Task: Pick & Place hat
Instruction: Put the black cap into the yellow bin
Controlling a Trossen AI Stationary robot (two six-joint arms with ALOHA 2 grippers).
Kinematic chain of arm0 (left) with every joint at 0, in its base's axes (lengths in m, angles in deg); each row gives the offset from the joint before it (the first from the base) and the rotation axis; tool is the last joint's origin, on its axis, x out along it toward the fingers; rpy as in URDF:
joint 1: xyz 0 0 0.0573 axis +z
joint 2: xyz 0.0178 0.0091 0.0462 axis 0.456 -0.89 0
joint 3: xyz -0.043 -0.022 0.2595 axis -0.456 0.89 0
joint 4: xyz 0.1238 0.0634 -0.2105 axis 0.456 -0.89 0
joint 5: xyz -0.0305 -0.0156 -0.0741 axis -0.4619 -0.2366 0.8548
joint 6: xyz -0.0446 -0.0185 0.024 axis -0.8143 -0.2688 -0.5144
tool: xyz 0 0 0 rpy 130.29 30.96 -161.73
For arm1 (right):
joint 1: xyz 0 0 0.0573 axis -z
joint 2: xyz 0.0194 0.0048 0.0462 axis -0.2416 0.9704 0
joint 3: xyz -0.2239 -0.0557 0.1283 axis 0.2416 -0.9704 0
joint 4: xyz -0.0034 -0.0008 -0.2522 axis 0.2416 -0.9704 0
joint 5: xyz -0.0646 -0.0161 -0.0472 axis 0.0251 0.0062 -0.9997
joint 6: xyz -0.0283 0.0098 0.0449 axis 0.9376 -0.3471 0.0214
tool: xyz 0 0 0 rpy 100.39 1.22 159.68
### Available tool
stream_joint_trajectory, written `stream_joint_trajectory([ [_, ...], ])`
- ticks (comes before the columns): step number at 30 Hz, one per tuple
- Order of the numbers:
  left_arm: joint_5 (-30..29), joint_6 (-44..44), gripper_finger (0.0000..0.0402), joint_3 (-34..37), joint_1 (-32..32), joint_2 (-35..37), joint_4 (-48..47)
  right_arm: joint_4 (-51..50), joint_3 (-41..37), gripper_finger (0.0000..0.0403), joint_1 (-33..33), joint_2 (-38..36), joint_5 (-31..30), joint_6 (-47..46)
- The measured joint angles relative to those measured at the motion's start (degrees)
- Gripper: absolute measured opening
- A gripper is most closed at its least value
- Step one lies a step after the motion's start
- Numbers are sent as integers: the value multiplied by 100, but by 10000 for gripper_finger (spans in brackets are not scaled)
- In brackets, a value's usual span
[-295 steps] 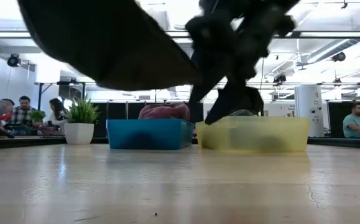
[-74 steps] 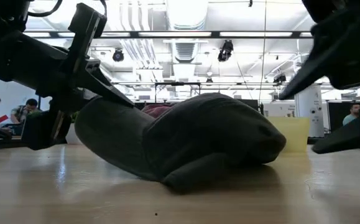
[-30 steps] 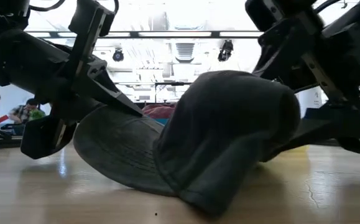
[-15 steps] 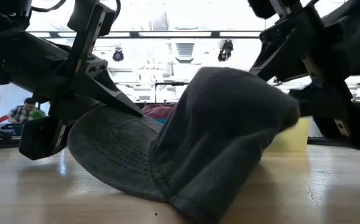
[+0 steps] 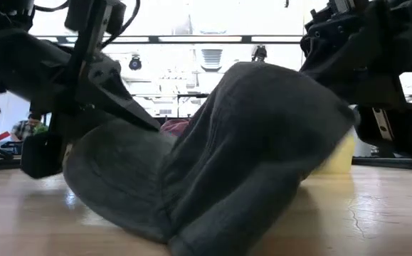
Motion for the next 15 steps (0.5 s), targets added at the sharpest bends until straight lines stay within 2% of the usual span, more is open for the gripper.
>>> stream_joint_trajectory([
  [5, 2, 479, 39, 4, 0, 405, -256, -708, -12, 10, 82, -331, 202, 247],
  [10, 1, 701, 39, 2, -7, 1006, -1278, -1725, -24, 9, 228, -1041, 212, 586],
  [13, -370, 483, 39, 1, 19, 1129, -1523, -1712, -35, 9, 306, -1363, 209, 850],
  [15, -372, 451, 41, -25, 85, 1125, -1500, -1601, -35, 9, 333, -1400, 175, 911],
])
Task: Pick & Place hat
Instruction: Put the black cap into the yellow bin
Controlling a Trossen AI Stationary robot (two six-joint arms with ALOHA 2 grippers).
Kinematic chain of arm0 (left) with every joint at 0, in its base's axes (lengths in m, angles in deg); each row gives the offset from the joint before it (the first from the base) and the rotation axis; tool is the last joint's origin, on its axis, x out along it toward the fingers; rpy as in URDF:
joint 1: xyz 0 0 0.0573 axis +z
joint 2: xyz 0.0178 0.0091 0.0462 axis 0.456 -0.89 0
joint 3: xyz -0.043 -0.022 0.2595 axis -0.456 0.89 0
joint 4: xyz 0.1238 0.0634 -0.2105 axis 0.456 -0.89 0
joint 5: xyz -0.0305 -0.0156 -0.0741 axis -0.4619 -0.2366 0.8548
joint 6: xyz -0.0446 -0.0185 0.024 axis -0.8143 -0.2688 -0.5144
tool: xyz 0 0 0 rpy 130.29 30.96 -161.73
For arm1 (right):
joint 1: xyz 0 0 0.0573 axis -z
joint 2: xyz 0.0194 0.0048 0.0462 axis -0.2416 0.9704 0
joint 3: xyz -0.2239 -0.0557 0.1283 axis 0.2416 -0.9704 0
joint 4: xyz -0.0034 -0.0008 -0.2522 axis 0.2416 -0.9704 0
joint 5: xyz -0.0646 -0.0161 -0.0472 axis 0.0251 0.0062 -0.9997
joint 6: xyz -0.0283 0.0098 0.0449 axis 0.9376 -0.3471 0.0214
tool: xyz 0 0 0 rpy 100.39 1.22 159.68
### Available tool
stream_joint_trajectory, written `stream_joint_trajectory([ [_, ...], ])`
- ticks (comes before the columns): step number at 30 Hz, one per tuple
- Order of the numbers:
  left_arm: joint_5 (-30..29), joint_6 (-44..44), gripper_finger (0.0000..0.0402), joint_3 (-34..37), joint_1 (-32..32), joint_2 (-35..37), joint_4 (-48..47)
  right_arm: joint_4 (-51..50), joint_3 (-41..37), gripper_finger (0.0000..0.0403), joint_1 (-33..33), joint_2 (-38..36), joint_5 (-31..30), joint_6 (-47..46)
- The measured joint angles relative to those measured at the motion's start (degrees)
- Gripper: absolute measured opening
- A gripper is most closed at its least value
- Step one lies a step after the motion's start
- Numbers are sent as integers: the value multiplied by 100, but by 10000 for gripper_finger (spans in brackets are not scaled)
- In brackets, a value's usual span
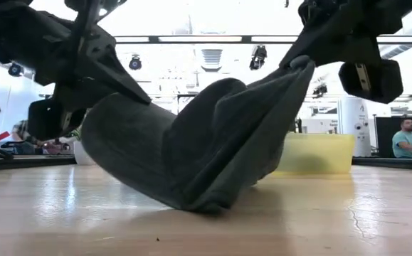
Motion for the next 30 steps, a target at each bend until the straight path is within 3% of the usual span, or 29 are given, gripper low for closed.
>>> stream_joint_trajectory([
  [3, 100, 6, 62, -140, 83, -134, -6, 256, -4, 9, 63, 84, 6, 76],
  [6, 99, 290, 108, -324, 158, -253, -168, 384, -6, 9, 128, 197, 45, 114],
  [10, 58, 295, 173, -652, 288, -247, -948, 429, -7, 9, 181, 248, 148, 156],
  [14, 46, 726, 213, -1047, 328, -100, -1670, 324, -7, 9, 270, 170, 361, 406],
  [22, 605, 1471, 222, -1329, 270, 409, -2591, -367, -7, 9, 540, -423, 321, 801],
  [30, 1184, 2013, 222, -1324, 205, 801, -2396, -1335, -7, 8, 1073, -1606, 487, 2054],
])
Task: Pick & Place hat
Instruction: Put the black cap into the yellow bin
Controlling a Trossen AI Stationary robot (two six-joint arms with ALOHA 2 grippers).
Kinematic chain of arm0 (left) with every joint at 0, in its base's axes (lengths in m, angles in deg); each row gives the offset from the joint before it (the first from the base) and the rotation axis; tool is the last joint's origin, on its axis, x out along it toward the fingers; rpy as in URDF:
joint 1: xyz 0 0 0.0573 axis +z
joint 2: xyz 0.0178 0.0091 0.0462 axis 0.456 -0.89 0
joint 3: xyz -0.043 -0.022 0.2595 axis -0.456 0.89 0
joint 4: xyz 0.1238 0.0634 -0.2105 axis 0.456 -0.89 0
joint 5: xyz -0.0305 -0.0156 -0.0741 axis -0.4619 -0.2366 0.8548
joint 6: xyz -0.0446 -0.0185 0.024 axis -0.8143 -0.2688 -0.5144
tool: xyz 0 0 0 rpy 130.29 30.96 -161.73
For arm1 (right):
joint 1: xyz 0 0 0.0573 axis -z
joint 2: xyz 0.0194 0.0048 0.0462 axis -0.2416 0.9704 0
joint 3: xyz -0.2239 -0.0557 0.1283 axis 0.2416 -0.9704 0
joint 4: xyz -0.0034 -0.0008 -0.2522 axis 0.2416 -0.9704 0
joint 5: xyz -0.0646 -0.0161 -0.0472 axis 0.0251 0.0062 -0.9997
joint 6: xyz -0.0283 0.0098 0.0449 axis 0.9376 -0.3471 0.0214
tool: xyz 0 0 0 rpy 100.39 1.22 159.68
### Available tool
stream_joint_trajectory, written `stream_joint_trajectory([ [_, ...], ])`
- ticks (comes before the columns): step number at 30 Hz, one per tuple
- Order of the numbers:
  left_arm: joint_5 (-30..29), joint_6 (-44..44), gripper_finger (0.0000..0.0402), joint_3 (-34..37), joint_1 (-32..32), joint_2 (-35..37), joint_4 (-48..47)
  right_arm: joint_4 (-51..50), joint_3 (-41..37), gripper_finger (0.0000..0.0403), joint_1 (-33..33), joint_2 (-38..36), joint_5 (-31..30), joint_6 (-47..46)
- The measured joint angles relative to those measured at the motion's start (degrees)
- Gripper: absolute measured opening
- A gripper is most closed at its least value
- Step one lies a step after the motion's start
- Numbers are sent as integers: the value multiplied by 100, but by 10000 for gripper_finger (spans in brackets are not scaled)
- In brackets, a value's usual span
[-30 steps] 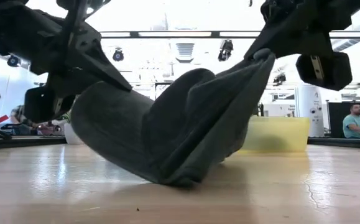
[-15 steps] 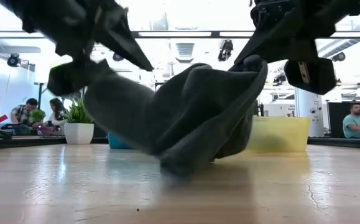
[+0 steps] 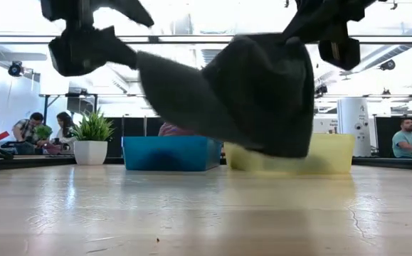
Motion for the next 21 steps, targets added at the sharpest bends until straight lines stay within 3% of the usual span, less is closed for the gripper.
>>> stream_joint_trajectory([
  [10, -196, 865, 222, 2, 127, -196, 1697, -1826, 515, 8, 1313, -1193, 1358, 1777],
  [16, -446, 853, 222, 0, 356, -353, 2429, -3231, 1687, 8, 2082, -1117, 1426, 3561],
  [21, -448, 472, 222, -11, 478, -400, 2558, -3940, 2551, 8, 2965, -734, 2481, 5299],
])
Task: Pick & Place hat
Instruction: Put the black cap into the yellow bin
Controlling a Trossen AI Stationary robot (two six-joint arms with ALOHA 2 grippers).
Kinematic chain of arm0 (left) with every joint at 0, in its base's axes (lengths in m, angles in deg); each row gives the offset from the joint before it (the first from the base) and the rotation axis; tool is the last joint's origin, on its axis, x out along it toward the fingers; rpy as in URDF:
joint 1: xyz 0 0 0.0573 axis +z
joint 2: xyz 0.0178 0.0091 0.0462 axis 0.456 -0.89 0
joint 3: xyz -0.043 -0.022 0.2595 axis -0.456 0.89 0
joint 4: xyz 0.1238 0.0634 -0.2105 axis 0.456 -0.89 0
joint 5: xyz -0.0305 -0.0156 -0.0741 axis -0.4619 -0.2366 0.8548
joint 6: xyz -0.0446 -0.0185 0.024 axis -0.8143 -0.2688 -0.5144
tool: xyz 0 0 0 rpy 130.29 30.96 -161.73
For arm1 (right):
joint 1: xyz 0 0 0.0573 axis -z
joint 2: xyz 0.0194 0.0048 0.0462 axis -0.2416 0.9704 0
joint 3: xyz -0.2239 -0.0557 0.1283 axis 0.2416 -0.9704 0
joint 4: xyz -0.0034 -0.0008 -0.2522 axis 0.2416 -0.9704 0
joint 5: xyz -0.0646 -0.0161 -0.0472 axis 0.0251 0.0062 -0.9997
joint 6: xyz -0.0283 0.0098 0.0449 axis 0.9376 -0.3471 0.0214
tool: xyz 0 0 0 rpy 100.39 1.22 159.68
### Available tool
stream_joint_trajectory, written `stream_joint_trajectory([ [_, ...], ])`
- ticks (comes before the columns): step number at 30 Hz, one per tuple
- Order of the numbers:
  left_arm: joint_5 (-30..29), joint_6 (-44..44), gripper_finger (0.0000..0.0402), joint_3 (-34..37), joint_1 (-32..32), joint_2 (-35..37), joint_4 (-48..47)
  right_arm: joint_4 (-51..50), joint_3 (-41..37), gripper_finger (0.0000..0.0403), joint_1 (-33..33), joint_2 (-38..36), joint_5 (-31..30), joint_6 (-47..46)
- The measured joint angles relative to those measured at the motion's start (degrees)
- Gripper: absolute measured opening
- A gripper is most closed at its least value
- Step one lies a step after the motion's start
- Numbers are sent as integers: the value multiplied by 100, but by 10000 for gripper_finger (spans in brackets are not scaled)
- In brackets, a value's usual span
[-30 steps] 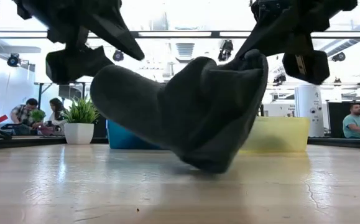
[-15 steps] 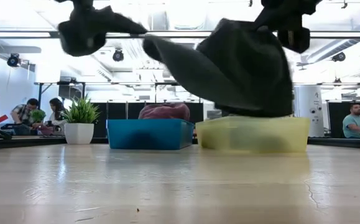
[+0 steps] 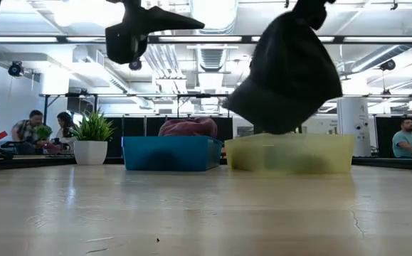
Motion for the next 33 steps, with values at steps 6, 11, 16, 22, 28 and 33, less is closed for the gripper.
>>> stream_joint_trajectory([
  [6, -560, -499, 222, -109, 12, 0, -1, -1448, 827, 8, 888, 609, 371, 1643],
  [11, -971, -401, 222, -374, 12, 0, 4, -1698, 1222, 8, 1287, 953, 395, 2929],
  [16, -1583, -115, 222, -529, 12, 0, 6, -1762, 1331, 8, 1484, 1363, 528, 3858],
  [22, -1787, -111, 222, -551, 14, 0, -12, -2033, 1337, 8, 1673, 1734, 70, 4773],
  [28, -2032, -98, 222, -551, 43, 0, -81, -1710, 1337, 8, 1720, 1732, -441, 5184],
  [33, -2287, -94, 222, -551, 162, 0, -181, -1591, 1337, 8, 1653, 1846, -427, 5427],
])
